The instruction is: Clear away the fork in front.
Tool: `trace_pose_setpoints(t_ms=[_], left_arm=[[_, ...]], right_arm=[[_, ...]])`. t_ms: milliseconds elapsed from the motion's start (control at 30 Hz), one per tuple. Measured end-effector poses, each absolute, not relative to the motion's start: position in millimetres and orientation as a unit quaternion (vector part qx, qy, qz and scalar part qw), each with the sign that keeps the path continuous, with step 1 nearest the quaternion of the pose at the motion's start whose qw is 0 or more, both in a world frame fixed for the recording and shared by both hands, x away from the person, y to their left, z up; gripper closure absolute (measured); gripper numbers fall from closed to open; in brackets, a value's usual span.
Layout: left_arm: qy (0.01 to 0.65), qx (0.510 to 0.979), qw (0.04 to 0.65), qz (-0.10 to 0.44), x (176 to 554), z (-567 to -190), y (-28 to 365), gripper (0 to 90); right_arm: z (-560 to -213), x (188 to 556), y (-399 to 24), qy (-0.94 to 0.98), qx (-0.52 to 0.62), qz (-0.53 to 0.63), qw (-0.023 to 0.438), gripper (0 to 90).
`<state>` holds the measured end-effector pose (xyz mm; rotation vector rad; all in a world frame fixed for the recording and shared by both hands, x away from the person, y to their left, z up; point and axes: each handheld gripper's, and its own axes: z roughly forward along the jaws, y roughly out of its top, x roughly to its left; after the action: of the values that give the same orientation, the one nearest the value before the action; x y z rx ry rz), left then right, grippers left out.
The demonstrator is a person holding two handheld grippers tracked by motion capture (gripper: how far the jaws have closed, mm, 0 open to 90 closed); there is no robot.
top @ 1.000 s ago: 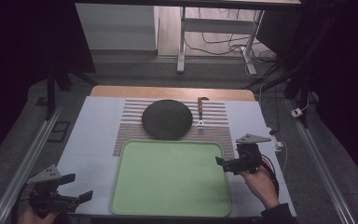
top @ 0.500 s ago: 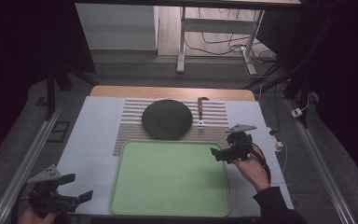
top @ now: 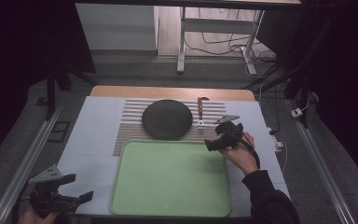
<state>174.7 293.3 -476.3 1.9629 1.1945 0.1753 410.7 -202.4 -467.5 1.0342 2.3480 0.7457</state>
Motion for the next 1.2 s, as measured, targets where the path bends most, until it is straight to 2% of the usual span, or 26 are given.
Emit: trace_pose_setpoints(t_ms=[400, 600, 967, 1100, 1167, 1200], left_arm=[[0.475, 0.778, 0.407, 0.068, 175, -477, 294, 0.0], [0.474, 0.778, 0.407, 0.068, 175, -477, 294, 0.0], [0.474, 0.778, 0.407, 0.067, 175, -477, 294, 0.0], [0.475, 0.777, 0.407, 0.066, 175, -477, 294, 0.0], [0.475, 0.778, 0.407, 0.067, 175, -477, 294, 0.0], [0.475, 0.778, 0.407, 0.067, 175, -477, 294, 0.0]], right_arm=[[-487, 440, -178, 0.881, 0.315, 0.203, 0.289, 0.2], [-495, 445, -163, 0.891, 0.265, 0.166, 0.329, 7.2], [-511, 449, -144, 0.906, 0.163, 0.100, 0.378, 32.0], [-515, 448, -139, 0.908, 0.128, 0.079, 0.391, 44.8], [-519, 447, -135, 0.910, 0.098, 0.067, 0.397, 58.6], [-519, 447, -135, 0.910, 0.098, 0.067, 0.397, 58.6]])
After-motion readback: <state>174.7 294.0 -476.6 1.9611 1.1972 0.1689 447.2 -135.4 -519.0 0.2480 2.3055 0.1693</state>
